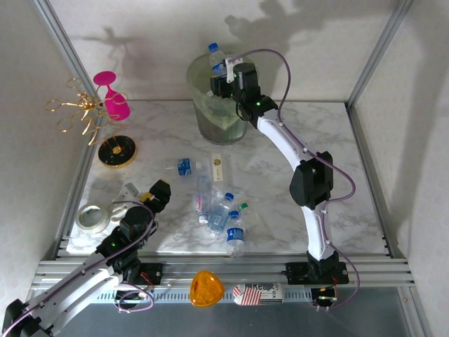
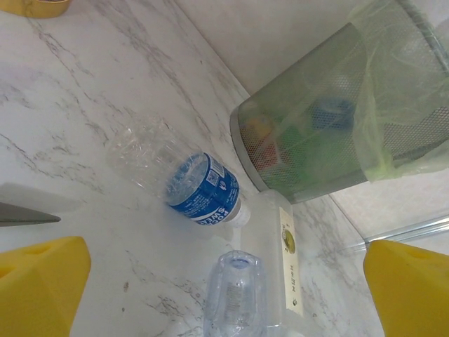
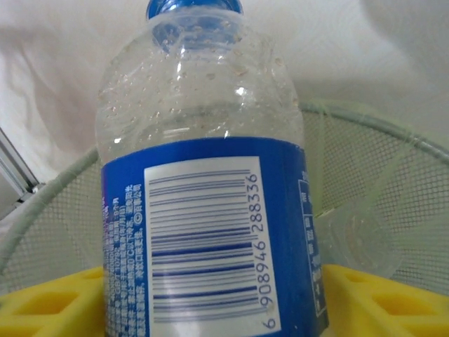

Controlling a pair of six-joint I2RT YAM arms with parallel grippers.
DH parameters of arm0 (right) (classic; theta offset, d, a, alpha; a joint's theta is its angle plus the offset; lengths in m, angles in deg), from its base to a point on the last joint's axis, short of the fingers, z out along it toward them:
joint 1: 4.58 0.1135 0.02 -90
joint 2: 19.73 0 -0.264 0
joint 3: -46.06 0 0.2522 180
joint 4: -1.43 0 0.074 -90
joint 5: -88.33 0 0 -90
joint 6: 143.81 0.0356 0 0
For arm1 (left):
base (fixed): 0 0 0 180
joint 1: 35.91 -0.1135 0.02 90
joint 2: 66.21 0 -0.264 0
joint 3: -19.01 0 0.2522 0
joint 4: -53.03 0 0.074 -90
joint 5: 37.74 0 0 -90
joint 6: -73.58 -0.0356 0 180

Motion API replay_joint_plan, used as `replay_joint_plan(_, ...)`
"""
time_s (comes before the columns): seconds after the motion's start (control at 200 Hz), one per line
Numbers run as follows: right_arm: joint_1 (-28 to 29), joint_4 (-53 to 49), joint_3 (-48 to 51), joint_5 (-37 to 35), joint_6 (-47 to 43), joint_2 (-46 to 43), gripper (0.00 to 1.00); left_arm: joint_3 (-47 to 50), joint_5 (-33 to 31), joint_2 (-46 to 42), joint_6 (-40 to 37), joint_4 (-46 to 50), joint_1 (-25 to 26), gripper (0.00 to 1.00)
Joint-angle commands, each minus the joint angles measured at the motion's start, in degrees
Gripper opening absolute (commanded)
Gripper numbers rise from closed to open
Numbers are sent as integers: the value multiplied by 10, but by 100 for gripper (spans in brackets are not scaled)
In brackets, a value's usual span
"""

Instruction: Put the plastic bottles in the bin

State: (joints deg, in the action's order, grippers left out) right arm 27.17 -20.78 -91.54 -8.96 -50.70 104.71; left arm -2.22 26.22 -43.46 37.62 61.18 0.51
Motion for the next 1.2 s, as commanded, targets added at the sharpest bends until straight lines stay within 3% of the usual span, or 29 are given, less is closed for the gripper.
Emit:
replay_joint_plan(0.0, -4, -8, -38, 6, -2, 5, 79, -6, -14, 1, 3, 20, -7, 100)
replay_joint_plan(0.1, -3, -8, -45, 5, -3, 0, 91, -7, -14, 0, 3, 24, -7, 100)
replay_joint_plan(0.245, -3, -6, -42, 6, -7, -23, 98, -9, -16, 2, 5, 22, -7, 100)
replay_joint_plan(0.431, -2, 14, 28, 22, -3, -103, 99, -32, -23, 24, -35, 16, -10, 100)
replay_joint_plan(0.591, -1, 56, 165, 43, 14, -210, 99, -79, -23, 73, -95, -2, -27, 100)
replay_joint_plan(0.696, 1, 94, 277, 54, 32, -291, 99, -119, 9, 126, -140, -28, -51, 100)
replay_joint_plan(0.901, 3, 163, 488, 76, 84, -430, 99, -223, 134, 287, -227, -63, -110, 100)
replay_joint_plan(1.197, 6, 160, 685, 78, 125, -522, 99, -361, 218, 496, -326, -67, -151, 100)
